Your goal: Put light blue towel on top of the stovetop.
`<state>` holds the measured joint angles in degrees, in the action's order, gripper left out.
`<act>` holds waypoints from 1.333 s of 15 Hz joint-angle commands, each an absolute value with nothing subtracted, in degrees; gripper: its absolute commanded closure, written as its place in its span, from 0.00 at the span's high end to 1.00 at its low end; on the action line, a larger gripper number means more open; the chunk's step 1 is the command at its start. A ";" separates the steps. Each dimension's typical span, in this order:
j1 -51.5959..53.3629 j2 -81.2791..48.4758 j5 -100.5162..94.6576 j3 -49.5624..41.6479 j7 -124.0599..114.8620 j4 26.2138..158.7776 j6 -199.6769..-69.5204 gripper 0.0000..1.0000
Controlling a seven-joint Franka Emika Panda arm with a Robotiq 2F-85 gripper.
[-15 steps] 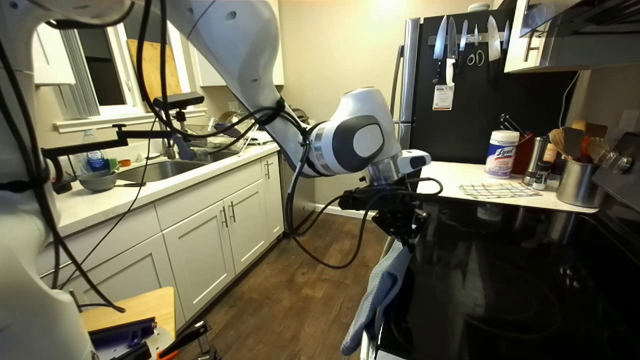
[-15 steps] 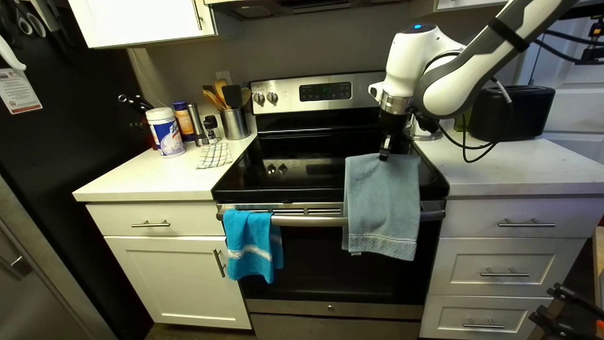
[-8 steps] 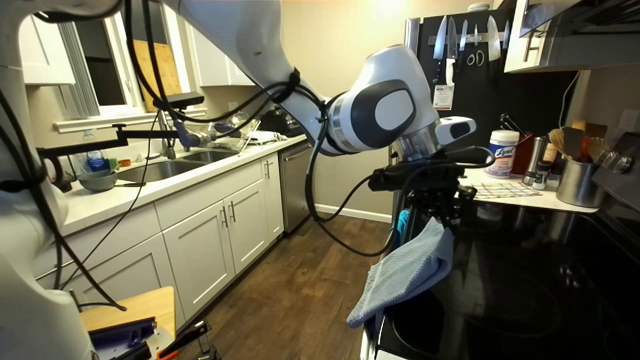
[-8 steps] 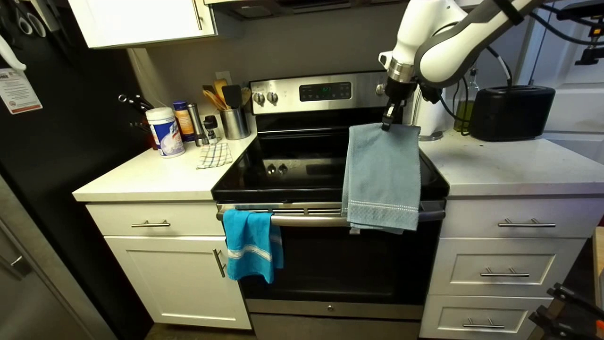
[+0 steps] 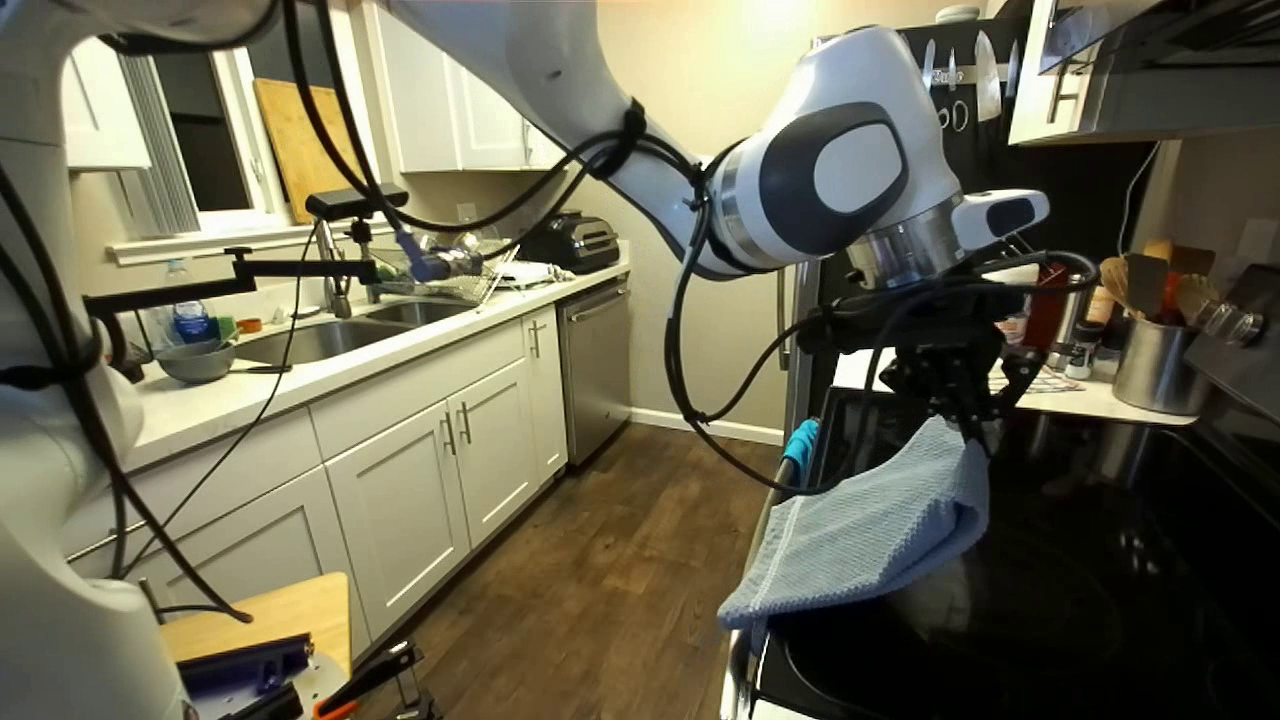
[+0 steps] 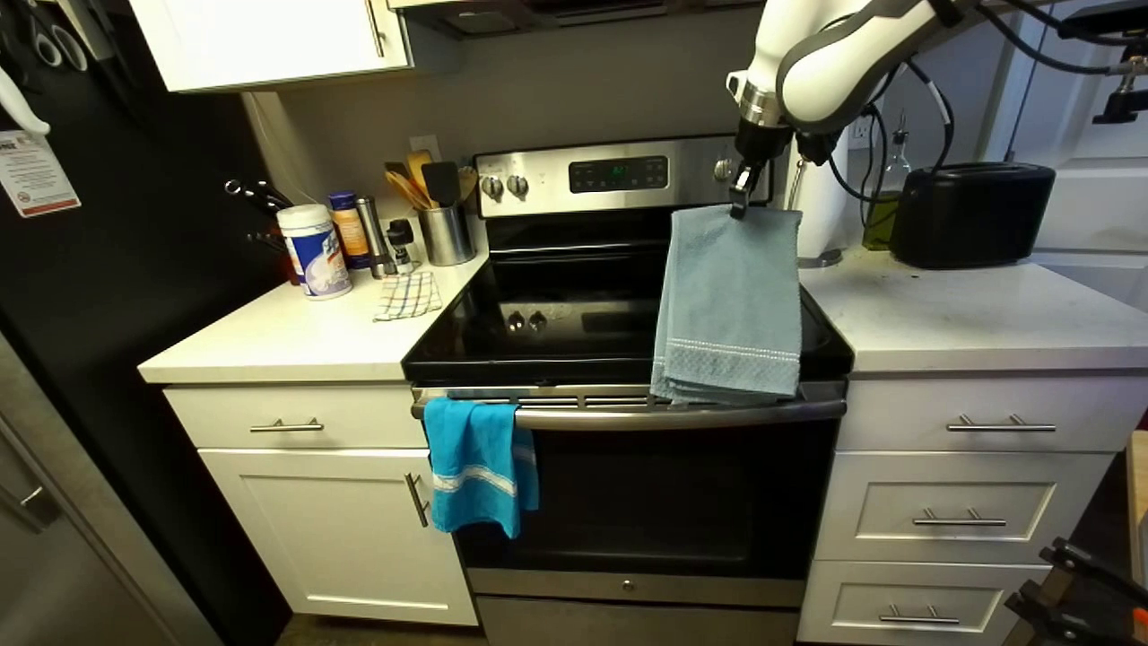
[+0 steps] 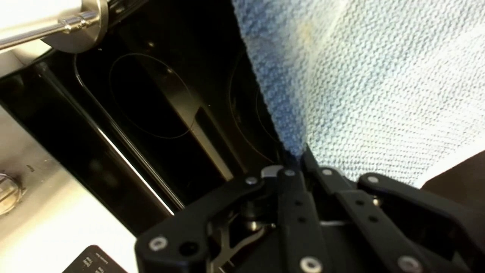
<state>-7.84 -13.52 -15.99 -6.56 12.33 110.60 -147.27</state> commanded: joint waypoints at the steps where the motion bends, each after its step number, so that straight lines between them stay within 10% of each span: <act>1: -9.69 -16.18 -12.15 -6.47 16.27 105.24 -144.26 0.01; 6: -11.41 -18.67 -11.49 -7.16 16.79 101.13 -143.14 0.02; 8: -11.83 -19.34 -11.94 -7.50 16.45 99.86 -142.14 0.31; 20: -7.96 -17.77 -6.72 -2.73 12.44 109.45 -141.17 0.97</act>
